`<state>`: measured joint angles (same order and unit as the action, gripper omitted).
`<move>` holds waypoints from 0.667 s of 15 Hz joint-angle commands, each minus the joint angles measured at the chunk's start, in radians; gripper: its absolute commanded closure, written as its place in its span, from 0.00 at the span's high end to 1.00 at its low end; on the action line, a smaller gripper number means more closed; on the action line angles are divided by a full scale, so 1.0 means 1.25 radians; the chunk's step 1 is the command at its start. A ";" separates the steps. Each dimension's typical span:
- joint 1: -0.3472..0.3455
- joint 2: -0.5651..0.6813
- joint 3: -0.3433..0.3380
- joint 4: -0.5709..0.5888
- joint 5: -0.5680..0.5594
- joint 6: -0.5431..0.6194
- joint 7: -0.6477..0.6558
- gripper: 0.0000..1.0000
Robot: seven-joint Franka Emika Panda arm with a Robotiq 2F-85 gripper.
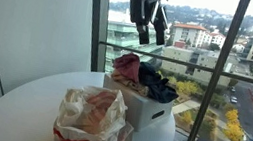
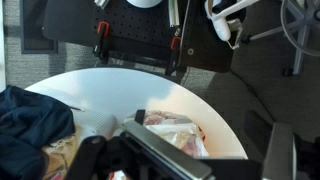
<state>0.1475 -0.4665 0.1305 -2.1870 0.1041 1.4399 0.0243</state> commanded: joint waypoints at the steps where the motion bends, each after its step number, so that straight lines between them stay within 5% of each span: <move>1: -0.004 0.001 0.003 0.004 0.001 -0.002 -0.001 1.00; 10: -0.001 -0.008 0.016 -0.004 -0.013 0.010 0.006 1.00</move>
<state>0.1474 -0.4687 0.1305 -2.1822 0.1041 1.4402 0.0243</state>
